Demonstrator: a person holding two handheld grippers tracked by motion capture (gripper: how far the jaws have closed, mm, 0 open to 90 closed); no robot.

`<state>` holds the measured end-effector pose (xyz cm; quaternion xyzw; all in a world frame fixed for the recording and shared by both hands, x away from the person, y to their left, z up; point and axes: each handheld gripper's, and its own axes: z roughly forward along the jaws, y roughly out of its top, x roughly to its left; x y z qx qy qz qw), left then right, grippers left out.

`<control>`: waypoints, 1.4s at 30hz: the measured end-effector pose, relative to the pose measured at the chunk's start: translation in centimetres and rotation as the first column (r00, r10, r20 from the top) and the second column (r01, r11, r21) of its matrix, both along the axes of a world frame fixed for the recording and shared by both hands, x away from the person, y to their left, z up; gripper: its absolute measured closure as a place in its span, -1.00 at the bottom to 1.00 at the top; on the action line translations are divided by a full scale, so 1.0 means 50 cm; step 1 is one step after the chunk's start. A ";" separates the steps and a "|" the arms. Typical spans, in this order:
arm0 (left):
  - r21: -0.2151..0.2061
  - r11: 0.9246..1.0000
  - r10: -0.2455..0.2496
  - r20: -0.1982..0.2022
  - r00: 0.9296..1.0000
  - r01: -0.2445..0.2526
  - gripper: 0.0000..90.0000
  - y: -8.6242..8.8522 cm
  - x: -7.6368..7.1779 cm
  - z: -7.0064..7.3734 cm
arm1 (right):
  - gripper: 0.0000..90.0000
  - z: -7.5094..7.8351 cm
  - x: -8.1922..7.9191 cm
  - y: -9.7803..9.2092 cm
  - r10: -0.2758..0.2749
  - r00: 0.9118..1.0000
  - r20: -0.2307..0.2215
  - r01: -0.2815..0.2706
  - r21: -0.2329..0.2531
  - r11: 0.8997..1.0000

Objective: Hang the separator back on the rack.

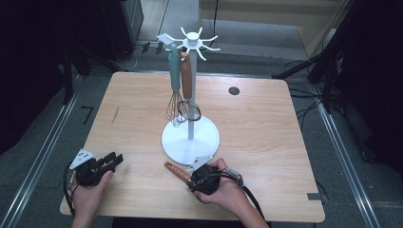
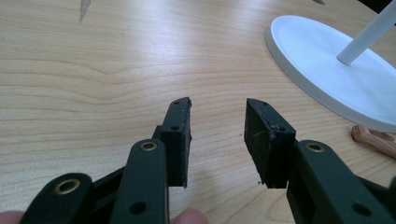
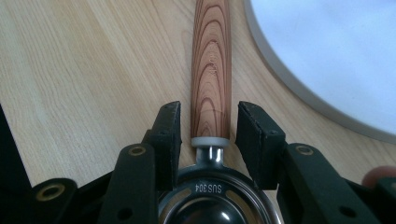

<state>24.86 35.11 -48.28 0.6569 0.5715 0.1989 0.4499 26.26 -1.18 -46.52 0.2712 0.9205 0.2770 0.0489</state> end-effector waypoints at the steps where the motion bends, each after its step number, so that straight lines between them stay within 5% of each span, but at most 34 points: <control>1: 0.000 1.000 -0.001 0.000 1.000 0.001 0.37 0.000 0.000 0.000 | 0.39 0.001 0.002 0.006 -0.001 1.000 -0.009 0.001 -0.025 1.000; 8: -0.002 1.000 0.005 0.002 1.000 -0.005 0.35 0.002 0.001 -0.001 | 0.43 0.008 0.015 0.028 0.023 0.998 -0.065 -0.031 -0.115 0.993; 26: 0.005 1.000 0.009 0.004 1.000 -0.009 0.27 0.006 0.003 -0.003 | 0.46 0.012 0.037 0.060 0.012 0.991 -0.137 -0.046 -0.250 0.967; 36: 0.014 1.000 0.023 0.006 1.000 -0.023 0.10 0.005 0.004 -0.003 | 0.54 0.015 0.034 0.080 0.029 0.990 -0.135 -0.073 -0.337 0.939; 42: 0.018 0.999 0.037 0.004 0.999 -0.038 0.04 0.005 0.004 -0.003 | 0.58 0.015 0.035 0.082 0.034 0.990 -0.135 -0.079 -0.341 0.937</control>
